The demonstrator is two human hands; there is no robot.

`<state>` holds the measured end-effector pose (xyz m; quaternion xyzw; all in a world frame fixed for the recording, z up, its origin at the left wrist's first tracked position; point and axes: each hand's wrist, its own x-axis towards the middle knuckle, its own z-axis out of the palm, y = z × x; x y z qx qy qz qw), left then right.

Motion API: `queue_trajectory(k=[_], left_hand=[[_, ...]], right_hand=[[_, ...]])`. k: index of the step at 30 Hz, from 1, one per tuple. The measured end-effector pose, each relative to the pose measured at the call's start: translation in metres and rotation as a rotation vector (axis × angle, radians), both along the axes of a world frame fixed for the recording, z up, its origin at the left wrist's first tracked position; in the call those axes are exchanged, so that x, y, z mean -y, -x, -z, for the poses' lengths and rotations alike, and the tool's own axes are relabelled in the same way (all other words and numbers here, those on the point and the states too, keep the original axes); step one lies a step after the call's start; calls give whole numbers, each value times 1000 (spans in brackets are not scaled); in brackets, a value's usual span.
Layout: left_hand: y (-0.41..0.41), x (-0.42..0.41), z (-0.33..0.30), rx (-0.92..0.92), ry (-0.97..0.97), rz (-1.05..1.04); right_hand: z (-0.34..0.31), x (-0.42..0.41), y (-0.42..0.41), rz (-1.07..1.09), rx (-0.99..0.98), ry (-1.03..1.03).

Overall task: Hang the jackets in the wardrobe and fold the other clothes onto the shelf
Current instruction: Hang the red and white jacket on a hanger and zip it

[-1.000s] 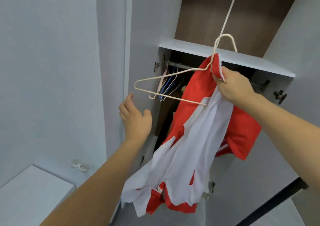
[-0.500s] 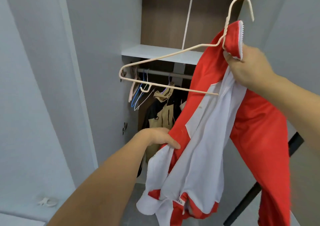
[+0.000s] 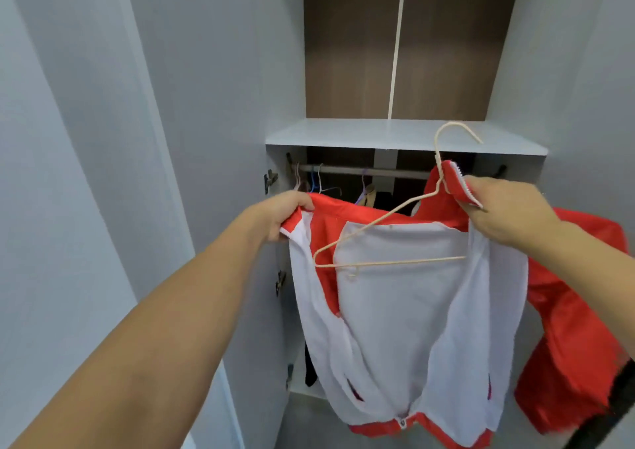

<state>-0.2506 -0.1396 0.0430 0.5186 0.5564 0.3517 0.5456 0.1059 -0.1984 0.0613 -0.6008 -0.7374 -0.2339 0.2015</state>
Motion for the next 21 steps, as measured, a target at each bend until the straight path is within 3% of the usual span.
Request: queue_trajectory(k=[4, 10, 12, 13, 15, 16, 18, 21], left_hand=[[-50, 3, -34, 32, -48, -8], [-128, 16, -62, -26, -353, 126], [-143, 13, -68, -245, -549, 242], [-147, 8, -67, -463, -668, 264], [-146, -1, -56, -927, -938, 126], [-143, -5, -46, -1034, -1042, 18], [-138, -13, -28, -1022, -1200, -171], [-141, -25, -15, -1020, -1392, -269]], right_hand=[[14, -21, 13, 49, -160, 48], [16, -34, 24, -209, -757, 181], [14, -42, 22, -319, -1021, 204], [11, -46, 19, -371, -1158, 212], [6, -53, 9, -443, -1316, 175], [4, -56, 3, -469, -1348, 151], [1, -59, -6, -515, -1379, 120], [6, -63, -15, -556, -1363, 156]])
